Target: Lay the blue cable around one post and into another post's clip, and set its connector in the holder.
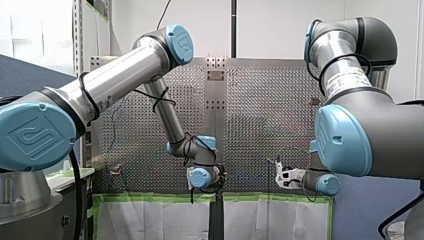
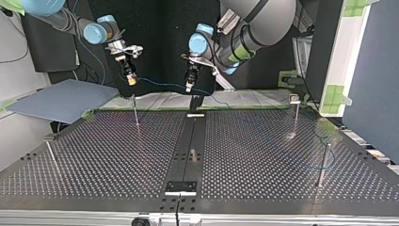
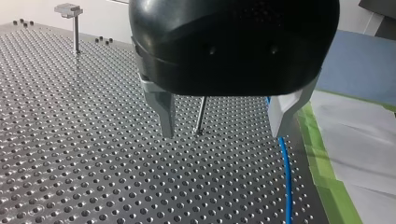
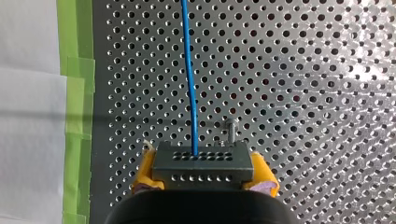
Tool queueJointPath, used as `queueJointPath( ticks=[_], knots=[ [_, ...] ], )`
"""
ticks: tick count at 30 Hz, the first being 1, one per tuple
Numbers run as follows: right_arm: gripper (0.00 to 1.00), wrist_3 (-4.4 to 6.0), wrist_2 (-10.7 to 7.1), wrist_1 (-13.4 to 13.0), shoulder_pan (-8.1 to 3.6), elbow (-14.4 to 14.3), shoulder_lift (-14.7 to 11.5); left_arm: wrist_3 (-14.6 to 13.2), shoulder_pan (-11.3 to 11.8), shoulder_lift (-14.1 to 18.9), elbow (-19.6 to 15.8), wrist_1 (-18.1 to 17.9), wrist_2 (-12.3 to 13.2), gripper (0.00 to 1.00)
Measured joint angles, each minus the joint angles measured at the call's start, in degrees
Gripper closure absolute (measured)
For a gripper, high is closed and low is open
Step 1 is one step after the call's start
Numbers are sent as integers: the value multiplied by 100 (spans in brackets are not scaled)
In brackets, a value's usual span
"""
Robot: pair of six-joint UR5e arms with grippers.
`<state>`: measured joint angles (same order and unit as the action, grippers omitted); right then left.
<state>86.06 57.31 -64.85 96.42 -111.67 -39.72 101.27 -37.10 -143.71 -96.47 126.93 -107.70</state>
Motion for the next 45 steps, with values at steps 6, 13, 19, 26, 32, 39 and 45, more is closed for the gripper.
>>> queueJointPath(
  ticks=[6,13,19,26,32,39,45],
  knots=[
    [100,0,0,1,3,0,-1,-39,-12,-1,1,86,-21,0],
    [100,-3,0,6,2,0,1,-150,-81,-9,0,134,-188,0],
    [100,-8,0,6,6,0,-2,-200,-126,-98,-1,-69,-285,0],
    [100,-15,-1,7,11,0,-5,-171,-132,-266,63,-147,-392,0],
    [100,-17,-6,6,12,1,-4,-139,-115,-275,312,46,-424,0],
    [100,-18,-7,8,13,0,-2,-194,-106,-279,399,122,-443,0],
    [100,-18,-8,14,17,2,-2,-303,-92,-282,402,138,-550,0]
  ],
)
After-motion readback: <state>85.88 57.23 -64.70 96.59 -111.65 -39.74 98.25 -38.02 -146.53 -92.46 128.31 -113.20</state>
